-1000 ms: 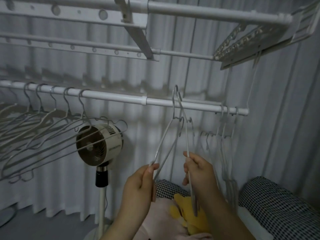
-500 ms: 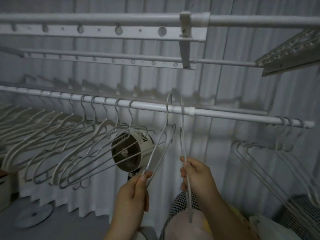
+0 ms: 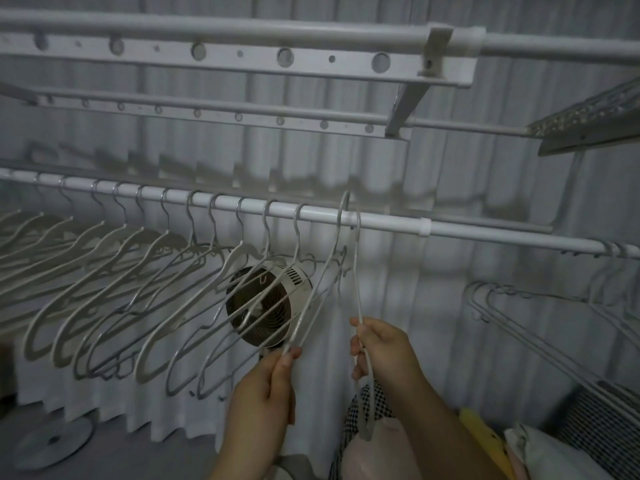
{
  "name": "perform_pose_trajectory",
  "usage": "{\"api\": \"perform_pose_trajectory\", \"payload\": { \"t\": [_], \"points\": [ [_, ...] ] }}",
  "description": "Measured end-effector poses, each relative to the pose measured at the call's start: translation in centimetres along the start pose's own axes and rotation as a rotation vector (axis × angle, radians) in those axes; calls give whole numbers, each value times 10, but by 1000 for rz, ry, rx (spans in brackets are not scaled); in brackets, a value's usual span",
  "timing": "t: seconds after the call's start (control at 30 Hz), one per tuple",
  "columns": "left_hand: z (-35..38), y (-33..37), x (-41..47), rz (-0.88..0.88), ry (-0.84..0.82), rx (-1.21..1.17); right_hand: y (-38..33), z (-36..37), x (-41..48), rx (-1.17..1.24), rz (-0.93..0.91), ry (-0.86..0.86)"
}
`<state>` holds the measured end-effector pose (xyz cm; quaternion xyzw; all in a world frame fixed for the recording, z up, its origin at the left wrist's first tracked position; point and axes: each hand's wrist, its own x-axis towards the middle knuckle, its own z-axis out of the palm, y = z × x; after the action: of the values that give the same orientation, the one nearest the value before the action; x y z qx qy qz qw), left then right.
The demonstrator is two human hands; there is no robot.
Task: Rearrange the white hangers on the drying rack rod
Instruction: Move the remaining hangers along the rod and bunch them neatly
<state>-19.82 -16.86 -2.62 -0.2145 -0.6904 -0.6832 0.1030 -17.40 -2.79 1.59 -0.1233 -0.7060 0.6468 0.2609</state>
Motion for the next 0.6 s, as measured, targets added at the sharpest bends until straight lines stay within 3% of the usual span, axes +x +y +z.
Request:
{"api": "perform_pose_trajectory", "payload": {
  "t": [0.6],
  "points": [
    [9, -17, 13, -24, -53, 1, 3, 0, -3, 33, 2, 42]
  ]
}}
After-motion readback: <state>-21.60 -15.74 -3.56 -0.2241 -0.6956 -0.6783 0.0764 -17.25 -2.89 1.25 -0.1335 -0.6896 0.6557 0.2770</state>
